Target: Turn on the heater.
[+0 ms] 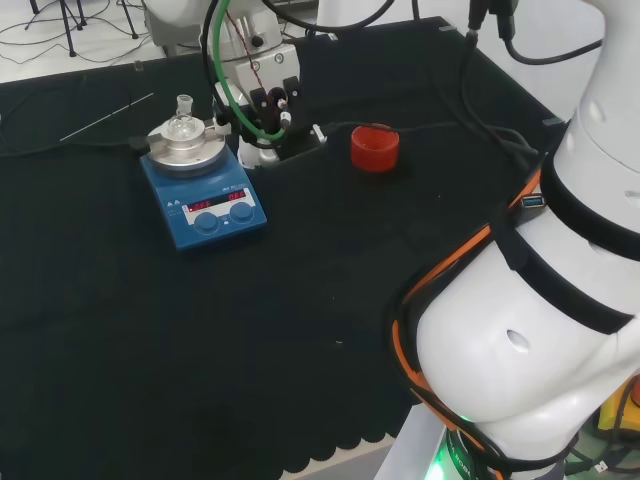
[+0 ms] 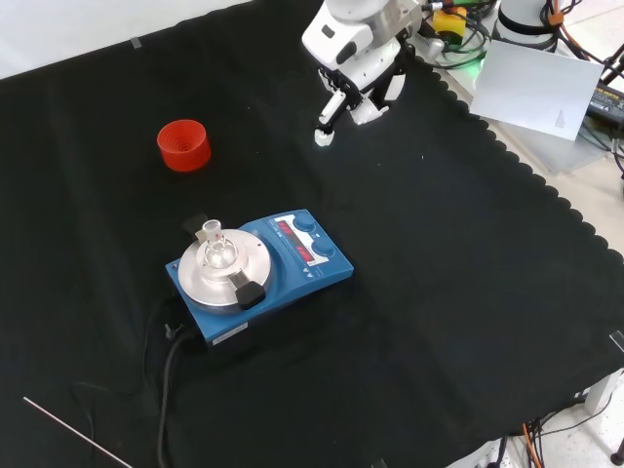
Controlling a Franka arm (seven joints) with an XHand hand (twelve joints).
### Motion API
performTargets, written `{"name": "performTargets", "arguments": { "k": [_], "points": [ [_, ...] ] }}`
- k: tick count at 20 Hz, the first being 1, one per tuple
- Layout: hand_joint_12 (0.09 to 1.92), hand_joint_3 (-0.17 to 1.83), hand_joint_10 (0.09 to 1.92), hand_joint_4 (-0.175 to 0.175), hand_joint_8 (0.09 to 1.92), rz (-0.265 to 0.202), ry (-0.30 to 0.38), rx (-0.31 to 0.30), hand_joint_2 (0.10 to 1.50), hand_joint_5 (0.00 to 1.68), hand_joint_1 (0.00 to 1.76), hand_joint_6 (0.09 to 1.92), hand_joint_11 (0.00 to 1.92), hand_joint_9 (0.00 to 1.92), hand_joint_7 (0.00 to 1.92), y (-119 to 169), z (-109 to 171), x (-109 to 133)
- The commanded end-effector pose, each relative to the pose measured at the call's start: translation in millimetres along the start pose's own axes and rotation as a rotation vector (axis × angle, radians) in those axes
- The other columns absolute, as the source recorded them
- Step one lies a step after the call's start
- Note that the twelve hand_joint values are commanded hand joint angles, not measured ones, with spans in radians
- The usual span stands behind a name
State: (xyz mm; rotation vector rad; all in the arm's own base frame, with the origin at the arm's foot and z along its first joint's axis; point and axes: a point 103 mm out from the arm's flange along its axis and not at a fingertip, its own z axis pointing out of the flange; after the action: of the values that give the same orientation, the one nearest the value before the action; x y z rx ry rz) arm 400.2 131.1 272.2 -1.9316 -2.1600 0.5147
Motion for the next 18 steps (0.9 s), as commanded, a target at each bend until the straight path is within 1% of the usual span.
{"name": "performTargets", "arguments": {
  "k": [1, 2, 4, 7, 8, 10, 13, 15, 18],
  "points": [
    [1.46, 1.16, 1.81, -0.087, 1.92, -0.020, -0.035, 0.091, 0.61, 0.27, 1.55, 0.47, 1.59, 1.81, 1.75, 7, 8, 12],
    [1.47, 1.20, 1.82, -0.085, 1.92, -0.027, -0.039, 0.114, 0.59, 0.26, 1.57, 0.40, 1.59, 1.82, 1.76, 7, 10, 15],
    [1.48, 1.24, 1.83, -0.082, 1.92, -0.035, -0.048, 0.134, 0.57, 0.26, 1.58, 0.32, 1.60, 1.82, 1.77, 7, 12, 26],
    [1.49, 1.26, 1.83, -0.081, 1.92, -0.044, -0.085, 0.175, 0.56, 0.26, 1.59, 0.25, 1.60, 1.83, 1.77, -1, 12, 55],
    [1.49, 1.27, 1.84, -0.080, 1.92, -0.054, -0.085, 0.193, 0.56, 0.26, 1.59, 0.24, 1.60, 1.83, 1.78, 0, 14, 56],
    [1.50, 1.28, 1.84, -0.080, 1.92, -0.072, -0.081, 0.216, 0.55, 0.26, 1.59, 0.23, 1.60, 1.83, 1.78, 5, 21, 50],
    [1.50, 1.29, 1.83, -0.080, 1.92, -0.087, -0.082, 0.245, 0.55, 0.27, 1.59, 0.21, 1.61, 1.83, 1.78, 8, 33, 42],
    [1.50, 1.29, 1.83, -0.080, 1.92, -0.093, -0.088, 0.261, 0.55, 0.27, 1.59, 0.21, 1.61, 1.83, 1.78, 8, 38, 42],
    [1.50, 1.29, 1.83, -0.079, 1.92, -0.099, -0.100, 0.276, 0.54, 0.27, 1.59, 0.21, 1.61, 1.83, 1.78, 7, 45, 49]
  ]
}}
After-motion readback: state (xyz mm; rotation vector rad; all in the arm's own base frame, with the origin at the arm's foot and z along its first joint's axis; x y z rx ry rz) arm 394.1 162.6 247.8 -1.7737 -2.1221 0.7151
